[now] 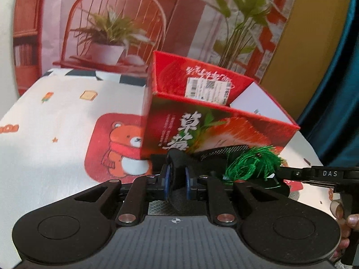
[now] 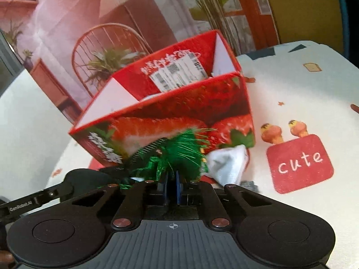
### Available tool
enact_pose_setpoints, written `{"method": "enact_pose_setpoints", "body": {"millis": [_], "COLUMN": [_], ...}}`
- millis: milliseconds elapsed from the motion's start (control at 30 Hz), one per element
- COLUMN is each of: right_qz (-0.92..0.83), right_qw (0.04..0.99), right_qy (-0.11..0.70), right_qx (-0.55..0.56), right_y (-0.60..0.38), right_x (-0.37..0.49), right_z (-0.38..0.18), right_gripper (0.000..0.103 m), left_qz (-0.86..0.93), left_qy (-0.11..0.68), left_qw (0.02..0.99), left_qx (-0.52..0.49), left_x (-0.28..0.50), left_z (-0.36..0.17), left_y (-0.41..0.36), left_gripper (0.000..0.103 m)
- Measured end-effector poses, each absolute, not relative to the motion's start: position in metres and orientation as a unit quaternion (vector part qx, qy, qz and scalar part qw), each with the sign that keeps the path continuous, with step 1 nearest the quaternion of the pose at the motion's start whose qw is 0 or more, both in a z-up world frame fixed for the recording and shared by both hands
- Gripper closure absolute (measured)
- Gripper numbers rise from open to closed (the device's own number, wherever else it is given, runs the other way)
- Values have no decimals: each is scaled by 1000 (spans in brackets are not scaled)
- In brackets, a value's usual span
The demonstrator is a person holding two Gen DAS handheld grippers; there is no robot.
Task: Organize soft objects
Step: 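Hold the eye mask with both grippers and pull it free of the pile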
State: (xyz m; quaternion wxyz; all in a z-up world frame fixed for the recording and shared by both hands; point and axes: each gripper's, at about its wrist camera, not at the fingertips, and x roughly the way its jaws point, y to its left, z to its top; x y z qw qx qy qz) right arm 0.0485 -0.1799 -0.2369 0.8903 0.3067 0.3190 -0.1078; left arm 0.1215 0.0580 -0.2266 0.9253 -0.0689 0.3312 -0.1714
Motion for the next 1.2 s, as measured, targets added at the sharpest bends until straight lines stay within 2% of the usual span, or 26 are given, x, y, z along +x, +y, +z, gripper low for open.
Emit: {"method": "enact_pose_setpoints", "body": {"millis": [633,800,1067,1200], "right_qz": [-92,-139,-136,-125], "right_qw": [876,884,868,863], "right_qy": [348,336,354,364], "right_qx": [321,293,320,327], "right_y": [-164,-168,-174,-170], "right_x": [41,29,28,33], "right_z": [-255,-249,-265,-270], "right_gripper": [95,82,80,74], "left_qz": [-158,-148,-142,-141], "left_qy": [366,374,386,394], "left_qw": [912,910,905,902], "left_qx": [-96,-104,-106,-108], "left_x": [115,117,119,121], "left_z": [-245,-250,-256,-260], "left_y": [72,76,74,74], "left_gripper": [89,89,89,88]}}
